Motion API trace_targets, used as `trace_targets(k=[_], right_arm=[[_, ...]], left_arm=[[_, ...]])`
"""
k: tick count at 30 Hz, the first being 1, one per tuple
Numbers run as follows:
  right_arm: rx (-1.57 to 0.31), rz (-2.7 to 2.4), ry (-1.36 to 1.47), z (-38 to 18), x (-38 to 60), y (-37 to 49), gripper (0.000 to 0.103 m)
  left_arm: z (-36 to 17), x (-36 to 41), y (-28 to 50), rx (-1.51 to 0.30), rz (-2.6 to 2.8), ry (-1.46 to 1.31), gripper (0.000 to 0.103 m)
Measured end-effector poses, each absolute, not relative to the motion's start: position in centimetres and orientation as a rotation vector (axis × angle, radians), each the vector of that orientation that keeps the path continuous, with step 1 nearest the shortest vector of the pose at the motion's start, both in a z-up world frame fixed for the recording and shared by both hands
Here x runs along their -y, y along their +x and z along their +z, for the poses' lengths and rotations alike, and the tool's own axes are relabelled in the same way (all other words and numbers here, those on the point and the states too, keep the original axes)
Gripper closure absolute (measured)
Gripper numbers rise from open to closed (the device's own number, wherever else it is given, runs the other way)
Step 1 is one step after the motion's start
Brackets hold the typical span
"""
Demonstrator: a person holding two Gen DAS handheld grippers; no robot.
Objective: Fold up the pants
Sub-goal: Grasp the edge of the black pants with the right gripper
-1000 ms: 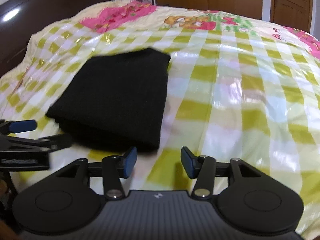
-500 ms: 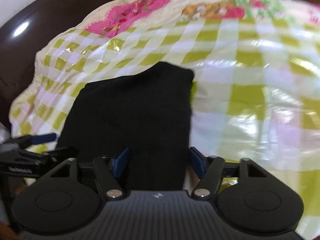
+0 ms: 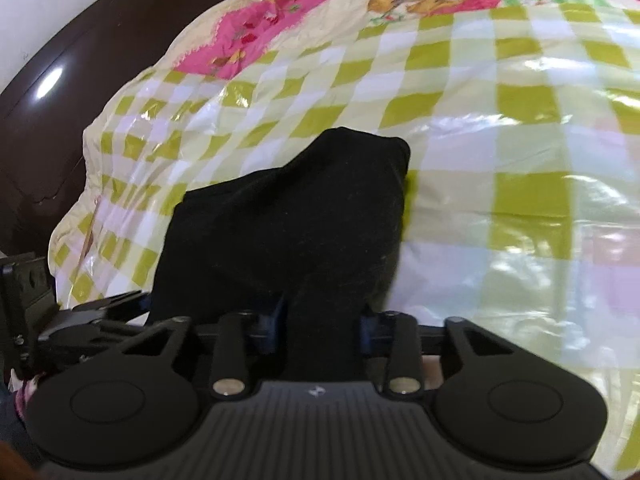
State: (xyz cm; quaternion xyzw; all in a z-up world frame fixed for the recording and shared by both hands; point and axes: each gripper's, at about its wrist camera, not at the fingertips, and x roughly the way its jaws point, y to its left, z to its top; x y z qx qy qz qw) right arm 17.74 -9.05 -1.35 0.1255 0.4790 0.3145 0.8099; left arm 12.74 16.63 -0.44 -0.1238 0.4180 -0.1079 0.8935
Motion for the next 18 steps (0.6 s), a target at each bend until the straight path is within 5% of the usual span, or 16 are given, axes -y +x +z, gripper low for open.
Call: trace_targets(k=[6, 11, 18], right_arm=[[-0.996, 0.582, 0.269, -0.3, 11.1, 19.7, 0.07], [-1.033, 0.578, 0.236, -1.3, 10.7, 20.5, 0.054], [-1.043, 0.589, 0.269, -1.3, 11.4, 22.0, 0.049]], left_arm=[[0.8, -14.1, 15.1, -0.828, -0.249, -0.173, 0.01], [0.7, -14.2, 15.0, -0.862, -0.255, -0.132, 0.008], [1.8, -14.9, 14.8, -0.85, -0.232, -0.084, 0.007]])
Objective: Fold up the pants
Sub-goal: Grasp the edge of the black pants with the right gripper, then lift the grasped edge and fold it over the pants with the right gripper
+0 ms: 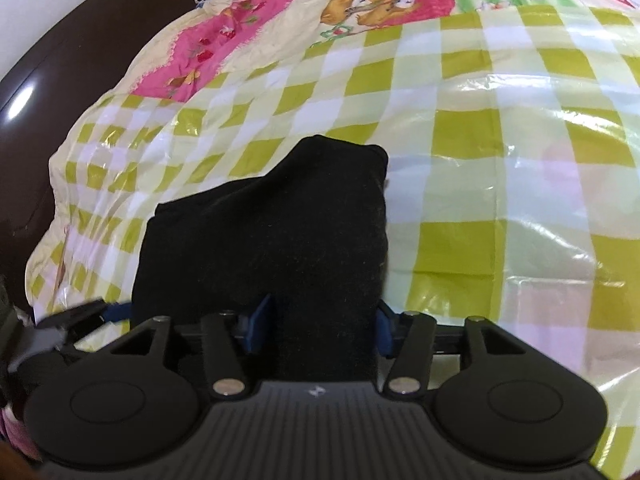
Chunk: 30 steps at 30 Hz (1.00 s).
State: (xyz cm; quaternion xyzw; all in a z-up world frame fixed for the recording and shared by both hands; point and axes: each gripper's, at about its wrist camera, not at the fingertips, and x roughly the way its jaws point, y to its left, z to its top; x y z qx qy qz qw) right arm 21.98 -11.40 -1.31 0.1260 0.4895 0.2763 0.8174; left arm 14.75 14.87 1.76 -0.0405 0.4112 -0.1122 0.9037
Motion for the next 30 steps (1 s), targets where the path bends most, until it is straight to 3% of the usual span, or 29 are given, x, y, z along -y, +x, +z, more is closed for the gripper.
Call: trace_targets(k=[6, 10, 15, 16, 19, 22, 26, 30], right_arm=[[-0.978, 0.568, 0.253, -0.1, 13.1, 23.3, 0.047], [-1.001, 0.603, 0.316, -1.1, 12.1, 27.0, 0.045], [-1.065, 0.675, 0.347, -2.8, 11.3, 29.7, 0.039], [-1.063, 0.681, 0.348, -3.0, 11.3, 29.8, 0.043], [-1.044, 0.658, 0.355, -2.9, 11.3, 30.2, 0.078], [-1.042, 0.617, 0.364, -3.4, 11.3, 31.0, 0.09], [-1.078, 0.568, 0.428, -4.7, 11.2, 32.2, 0.089], [-0.917, 0.588, 0.133, 0.0, 10.5, 29.2, 0.076]], left_arm=[[5.2, -16.0, 14.0, -0.729, -0.21, -0.102, 0.007], [7.2, -12.0, 13.5, -0.662, -0.362, -0.088, 0.007], [3.8, -4.7, 14.1, -0.697, -0.585, 0.023, 0.007], [2.9, -3.9, 14.4, -0.727, -0.607, 0.043, 0.007], [-0.4, -2.7, 15.0, -0.797, -0.6, 0.095, 0.007], [-1.2, -2.7, 14.2, -0.763, -0.586, 0.107, 0.007], [-1.0, -3.1, 14.3, -0.766, -0.571, 0.091, 0.007], [1.6, -4.9, 13.2, -0.751, -0.564, 0.042, 0.007]])
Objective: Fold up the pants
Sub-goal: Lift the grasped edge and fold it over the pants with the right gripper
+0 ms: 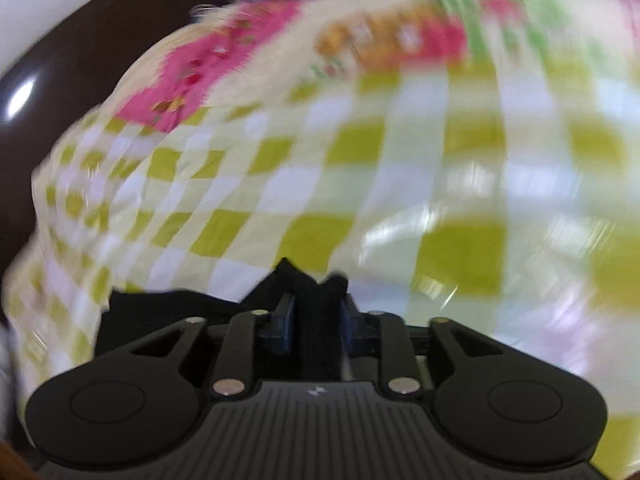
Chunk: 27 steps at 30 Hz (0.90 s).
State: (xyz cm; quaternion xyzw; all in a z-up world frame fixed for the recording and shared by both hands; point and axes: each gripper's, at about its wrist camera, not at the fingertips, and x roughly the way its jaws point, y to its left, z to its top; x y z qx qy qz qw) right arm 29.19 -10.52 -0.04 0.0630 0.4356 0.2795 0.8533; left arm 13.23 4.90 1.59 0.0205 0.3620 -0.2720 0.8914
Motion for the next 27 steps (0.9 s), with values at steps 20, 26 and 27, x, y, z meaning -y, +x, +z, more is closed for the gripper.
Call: trace_targets(k=[20, 26, 27], right_arm=[[-0.914, 1.157, -0.359, 2.0, -4.7, 26.8, 0.065], [-0.917, 1.195, -0.42, 2.8, -5.6, 26.2, 0.075], [-0.915, 1.201, -0.424, 2.9, -5.7, 26.2, 0.074]], left_arm=[[1.6, -10.4, 7.9, -0.66, -0.384, -0.036, 0.002], [2.2, -11.7, 6.0, -0.634, -0.377, -0.107, 0.002], [2.3, -11.9, 5.5, -0.627, -0.37, -0.122, 0.002]])
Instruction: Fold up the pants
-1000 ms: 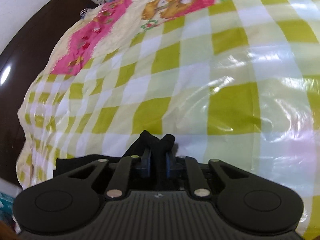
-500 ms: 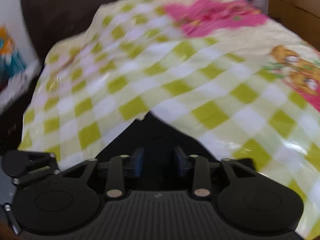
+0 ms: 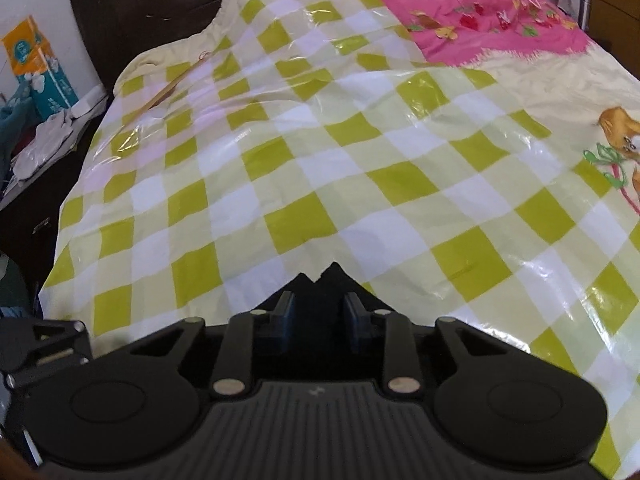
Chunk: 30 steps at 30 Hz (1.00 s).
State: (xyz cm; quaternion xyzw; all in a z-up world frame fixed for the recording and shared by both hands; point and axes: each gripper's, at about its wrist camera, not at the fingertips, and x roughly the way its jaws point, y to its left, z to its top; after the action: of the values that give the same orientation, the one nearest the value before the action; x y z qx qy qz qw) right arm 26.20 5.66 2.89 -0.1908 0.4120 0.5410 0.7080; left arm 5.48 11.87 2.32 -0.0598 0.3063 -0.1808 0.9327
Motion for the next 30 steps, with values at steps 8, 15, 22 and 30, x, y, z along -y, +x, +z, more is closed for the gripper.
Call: trace_targets(k=[8, 15, 22, 30], right_arm=[[-0.949, 1.114, -0.393, 1.6, -6.5, 26.7, 0.1], [-0.955, 0.938, -0.346, 0.3, -6.7, 28.8, 0.103], [-0.92, 0.875, -0.258, 1.2, -4.1, 27.7, 0.093], [-0.847, 0.75, -0.173, 3.2, 2.2, 24.0, 0.082]], left_arm=[[0.6, -12.0, 4.0, -0.691, -0.306, -0.102, 0.003], [0.1, -12.2, 5.0, -0.719, -0.233, -0.079, 0.045], [0.3, -14.4, 4.2, -0.717, -0.22, -0.208, 0.047], [1.2, -15.8, 2.5, -0.706, -0.195, -0.212, 0.046]])
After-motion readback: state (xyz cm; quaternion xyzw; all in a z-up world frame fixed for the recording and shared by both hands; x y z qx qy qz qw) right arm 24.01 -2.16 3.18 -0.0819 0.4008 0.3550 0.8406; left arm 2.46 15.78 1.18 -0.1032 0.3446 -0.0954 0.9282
